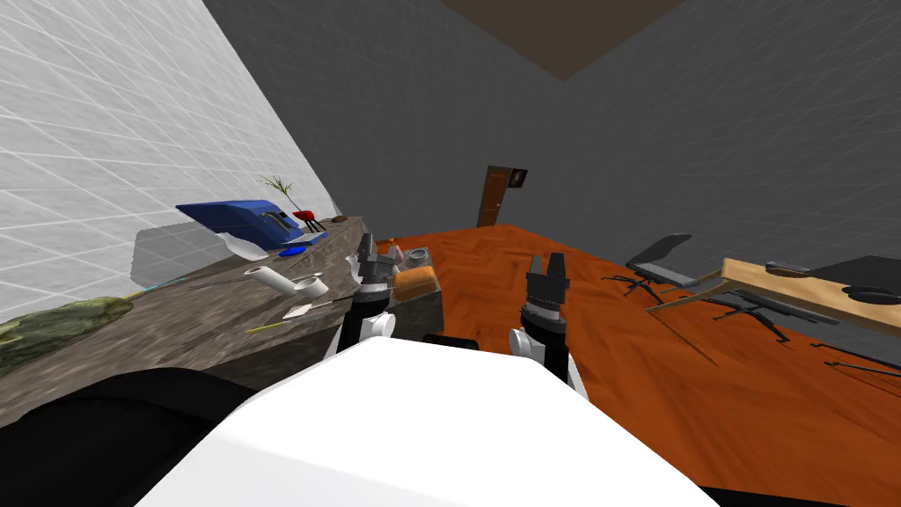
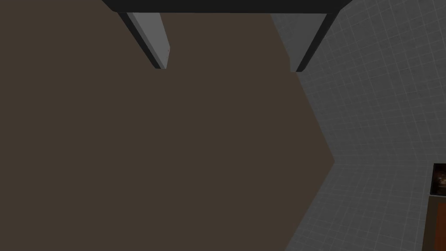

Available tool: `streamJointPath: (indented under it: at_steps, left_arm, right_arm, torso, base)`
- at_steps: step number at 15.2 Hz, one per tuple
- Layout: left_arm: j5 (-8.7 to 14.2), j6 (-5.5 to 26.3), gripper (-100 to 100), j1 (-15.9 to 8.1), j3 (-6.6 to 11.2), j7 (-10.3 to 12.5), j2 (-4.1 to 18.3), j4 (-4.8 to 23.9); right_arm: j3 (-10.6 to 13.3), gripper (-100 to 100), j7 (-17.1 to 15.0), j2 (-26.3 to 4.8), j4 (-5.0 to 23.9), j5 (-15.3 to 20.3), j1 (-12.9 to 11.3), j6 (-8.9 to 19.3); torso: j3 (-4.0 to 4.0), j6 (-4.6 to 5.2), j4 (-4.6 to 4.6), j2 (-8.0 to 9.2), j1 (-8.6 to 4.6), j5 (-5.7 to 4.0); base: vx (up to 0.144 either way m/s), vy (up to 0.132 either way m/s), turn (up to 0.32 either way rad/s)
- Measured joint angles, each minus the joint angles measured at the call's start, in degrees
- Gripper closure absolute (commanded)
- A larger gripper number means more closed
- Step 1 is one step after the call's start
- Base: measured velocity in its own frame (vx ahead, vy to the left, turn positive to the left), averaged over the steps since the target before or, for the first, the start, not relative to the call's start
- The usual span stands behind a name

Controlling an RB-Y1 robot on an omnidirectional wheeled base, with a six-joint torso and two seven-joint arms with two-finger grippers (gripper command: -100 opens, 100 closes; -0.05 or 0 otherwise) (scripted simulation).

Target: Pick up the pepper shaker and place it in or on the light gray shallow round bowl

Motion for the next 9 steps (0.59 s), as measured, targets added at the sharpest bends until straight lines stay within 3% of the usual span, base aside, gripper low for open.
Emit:
streamJointPath:
  at_steps: [4,9]
  left_arm:
    - [1.6,1.2,-100,-2.2,0.99,0.5,4.3,1.3]
    - [5.8,4.8,-100,-8.7,3.83,2.5,8.7,5.1]
  right_arm:
    - [0.0,0,0.0,0.0,0.0,0.0,0.0,0.0]
    - [0.0,0,0.0,0.0,0.0,0.0,0.0,0.0]
  torso:
    - [0.05,0.01,0.02,0.1,0.2,0.04]
    - [0.19,0.02,0.07,0.34,0.27,0.06]
  base:
    - [-0.031,0.04,-0.05]
    - [-0.08,0.048,-0.072]
